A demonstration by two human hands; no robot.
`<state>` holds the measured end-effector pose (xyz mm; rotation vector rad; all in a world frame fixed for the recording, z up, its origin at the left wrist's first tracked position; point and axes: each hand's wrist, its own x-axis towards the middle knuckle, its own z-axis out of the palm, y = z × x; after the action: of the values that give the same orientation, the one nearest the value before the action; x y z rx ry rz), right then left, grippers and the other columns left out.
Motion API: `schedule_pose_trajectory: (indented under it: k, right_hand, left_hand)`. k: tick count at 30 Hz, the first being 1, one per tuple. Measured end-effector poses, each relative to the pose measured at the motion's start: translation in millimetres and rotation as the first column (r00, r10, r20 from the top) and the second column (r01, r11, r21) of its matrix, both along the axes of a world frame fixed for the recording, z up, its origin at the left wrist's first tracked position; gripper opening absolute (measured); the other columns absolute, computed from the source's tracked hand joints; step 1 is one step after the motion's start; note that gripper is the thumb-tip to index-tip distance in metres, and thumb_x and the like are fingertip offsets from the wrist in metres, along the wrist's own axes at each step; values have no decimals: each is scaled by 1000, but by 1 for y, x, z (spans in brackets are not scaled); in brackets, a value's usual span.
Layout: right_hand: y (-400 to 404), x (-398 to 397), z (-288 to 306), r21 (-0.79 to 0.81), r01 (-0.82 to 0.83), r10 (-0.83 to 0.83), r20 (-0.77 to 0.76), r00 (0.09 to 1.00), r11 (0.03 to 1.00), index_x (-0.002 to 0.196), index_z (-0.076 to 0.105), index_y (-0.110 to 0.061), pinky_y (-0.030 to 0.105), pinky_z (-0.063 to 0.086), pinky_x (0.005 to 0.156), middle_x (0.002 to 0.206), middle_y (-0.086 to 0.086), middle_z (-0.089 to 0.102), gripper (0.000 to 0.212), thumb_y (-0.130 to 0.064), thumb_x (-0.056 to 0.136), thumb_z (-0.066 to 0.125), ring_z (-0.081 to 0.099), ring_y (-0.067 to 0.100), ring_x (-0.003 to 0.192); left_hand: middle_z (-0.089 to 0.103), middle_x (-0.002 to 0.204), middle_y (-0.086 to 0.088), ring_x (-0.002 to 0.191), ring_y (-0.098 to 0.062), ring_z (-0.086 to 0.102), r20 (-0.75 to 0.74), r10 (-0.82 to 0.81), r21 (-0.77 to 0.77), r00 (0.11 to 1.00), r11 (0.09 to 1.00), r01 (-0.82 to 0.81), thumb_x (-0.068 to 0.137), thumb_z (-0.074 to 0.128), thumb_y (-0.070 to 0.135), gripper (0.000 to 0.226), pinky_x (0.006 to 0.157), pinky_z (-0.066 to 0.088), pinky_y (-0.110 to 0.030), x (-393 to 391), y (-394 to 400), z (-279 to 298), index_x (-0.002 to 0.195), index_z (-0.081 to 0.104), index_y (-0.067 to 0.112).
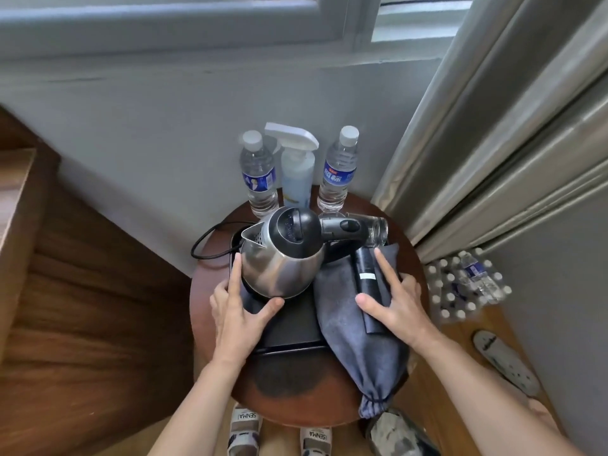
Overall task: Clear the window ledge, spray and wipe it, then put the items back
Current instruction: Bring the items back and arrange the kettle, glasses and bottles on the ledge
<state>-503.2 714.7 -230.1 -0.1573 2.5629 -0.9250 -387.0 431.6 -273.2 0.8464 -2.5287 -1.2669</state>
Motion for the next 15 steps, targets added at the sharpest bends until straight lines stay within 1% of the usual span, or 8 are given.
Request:
schedule_pose_trajectory:
  k: [4,7,10,13,15]
  right_hand:
    - [0,2,-8,-55,21,-25,-61,998,998,138,12,-84,38,28,118,122,14,40,88,-90,60,52,36,33,131]
    - [-3,5,-8,-77,24,-31,-86,996,997,138,14,-84,32,27,114,118,13,41,87,-88,60,53,36,30,128]
    - [-9,8,-3,-108,29,-42,-117,992,994,134,14,-88,22,22,105,111,9,40,84,-85,60,54,36,25,122]
    - [-15,11,9,-131,22,-38,-123,992,991,133,15,-88,19,19,102,114,8,39,84,-84,59,55,32,19,119]
    - [-19,13,18,-142,13,-31,-128,991,990,135,16,-86,20,18,105,119,9,38,86,-84,59,55,30,17,121]
  left_hand:
    - [46,117,-4,111,-18,37,-41,2,-1,999,1000,-2,63,67,82,111,105,37,-39,1,-2,-3,154,7,64]
    - [46,114,-4,109,-17,37,-46,3,6,999,1000,-3,63,67,83,110,102,35,-34,4,-5,-4,154,8,65]
    - [47,113,-3,109,-14,36,-51,8,-7,999,1000,-8,64,67,82,109,100,32,-30,8,-10,0,154,8,65]
    - [47,115,-1,110,-8,34,-52,21,-24,998,999,-23,63,67,81,109,98,29,-26,12,-14,12,153,7,66]
    - [46,121,2,113,-7,32,-73,23,-19,997,1000,-25,65,72,80,110,99,30,-28,14,-19,23,154,9,64]
